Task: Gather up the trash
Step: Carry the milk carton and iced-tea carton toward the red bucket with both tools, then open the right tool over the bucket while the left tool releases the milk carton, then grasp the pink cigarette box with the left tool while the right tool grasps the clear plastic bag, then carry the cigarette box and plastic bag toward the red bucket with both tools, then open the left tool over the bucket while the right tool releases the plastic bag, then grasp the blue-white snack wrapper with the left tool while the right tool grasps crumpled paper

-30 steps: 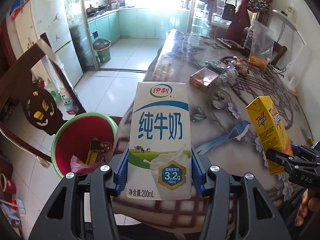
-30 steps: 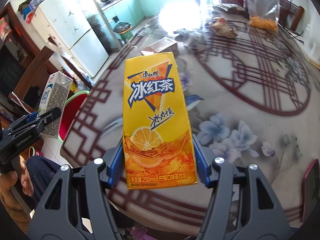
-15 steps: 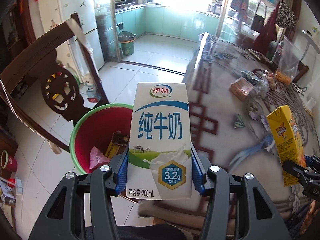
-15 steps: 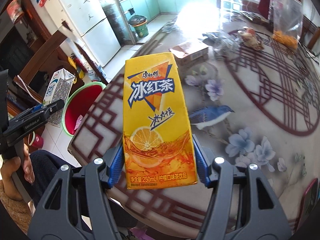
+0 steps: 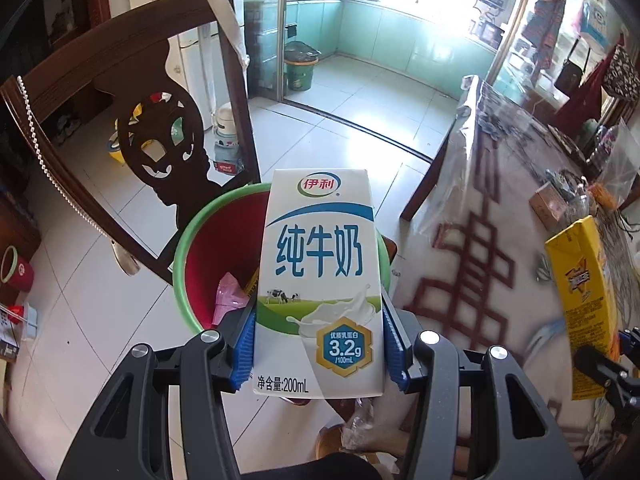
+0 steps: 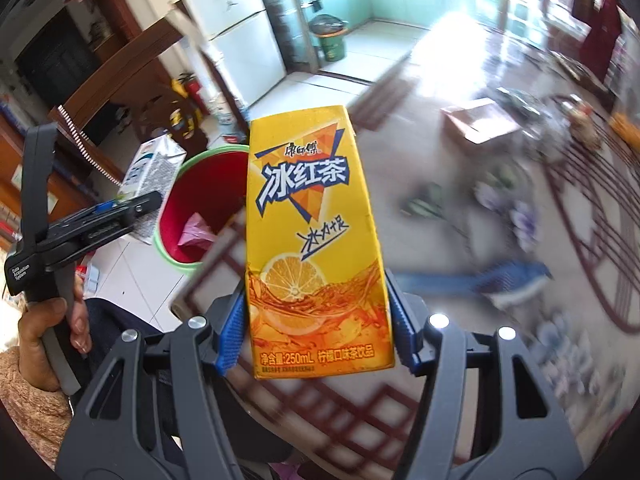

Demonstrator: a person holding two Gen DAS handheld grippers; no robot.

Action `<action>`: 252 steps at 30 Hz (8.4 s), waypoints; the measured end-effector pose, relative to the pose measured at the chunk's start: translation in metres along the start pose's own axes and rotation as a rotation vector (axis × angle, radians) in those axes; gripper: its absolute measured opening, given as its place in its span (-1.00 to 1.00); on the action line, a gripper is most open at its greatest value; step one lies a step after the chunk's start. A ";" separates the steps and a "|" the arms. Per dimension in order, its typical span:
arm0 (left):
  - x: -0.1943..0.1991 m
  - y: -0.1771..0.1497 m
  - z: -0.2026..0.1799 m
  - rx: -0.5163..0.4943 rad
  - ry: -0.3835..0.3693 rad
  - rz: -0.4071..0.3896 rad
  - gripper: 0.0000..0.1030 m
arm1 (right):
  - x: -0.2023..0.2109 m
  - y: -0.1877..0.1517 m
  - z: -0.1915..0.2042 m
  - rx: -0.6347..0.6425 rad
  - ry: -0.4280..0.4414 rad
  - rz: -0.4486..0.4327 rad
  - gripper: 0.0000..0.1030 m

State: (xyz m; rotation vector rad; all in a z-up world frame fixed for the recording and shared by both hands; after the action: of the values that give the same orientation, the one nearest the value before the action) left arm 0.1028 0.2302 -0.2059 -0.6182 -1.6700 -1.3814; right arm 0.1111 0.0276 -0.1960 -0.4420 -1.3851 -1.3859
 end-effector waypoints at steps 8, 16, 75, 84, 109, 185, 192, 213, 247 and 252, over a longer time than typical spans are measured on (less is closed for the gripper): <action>-0.029 0.015 0.028 0.082 0.001 0.027 -0.04 | -0.040 0.030 0.043 0.074 0.071 0.056 0.15; -0.036 0.020 0.039 0.158 -0.005 0.040 0.01 | -0.068 0.042 0.055 0.052 0.116 0.112 0.15; -0.096 0.061 -0.356 -0.534 -0.214 0.014 0.83 | 0.075 -0.046 -0.281 -0.441 -0.183 -0.203 0.69; -0.102 0.058 -0.353 -0.526 -0.242 0.028 0.24 | 0.045 0.020 -0.293 -0.389 -0.165 -0.220 0.69; -0.089 0.080 -0.358 -0.600 -0.233 -0.094 0.78 | 0.056 -0.006 -0.287 -0.478 -0.086 -0.177 -0.11; 0.026 0.025 0.006 0.078 -0.047 -0.122 0.10 | 0.018 0.020 0.019 0.022 -0.007 -0.131 -0.10; 0.006 0.030 0.030 0.178 -0.041 -0.096 0.10 | -0.025 0.049 0.046 0.024 0.099 -0.070 -0.10; -0.020 0.039 0.072 0.362 -0.032 -0.066 0.85 | -0.072 0.066 0.082 0.083 0.124 0.004 -0.09; -0.005 0.050 0.005 0.208 0.006 -0.106 0.84 | 0.042 0.059 -0.016 0.007 -0.115 -0.214 0.81; 0.004 0.053 -0.054 0.082 -0.016 -0.129 0.84 | 0.069 0.035 -0.067 -0.015 -0.178 -0.232 0.90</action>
State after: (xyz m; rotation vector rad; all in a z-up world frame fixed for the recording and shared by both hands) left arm 0.1592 0.1922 -0.1736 -0.4829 -1.7961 -1.3930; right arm 0.1434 -0.0506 -0.1387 -0.4330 -1.6128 -1.5756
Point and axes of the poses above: each gripper's, at about its wrist camera, not at the fingertips, and x roughly against the way its jaws point, z to its left, y to its top, the point moved 5 cm from there along -x, roughly the way its jaws point, and after that the axes turned 4 degrees about y, right-handed, at the moved point
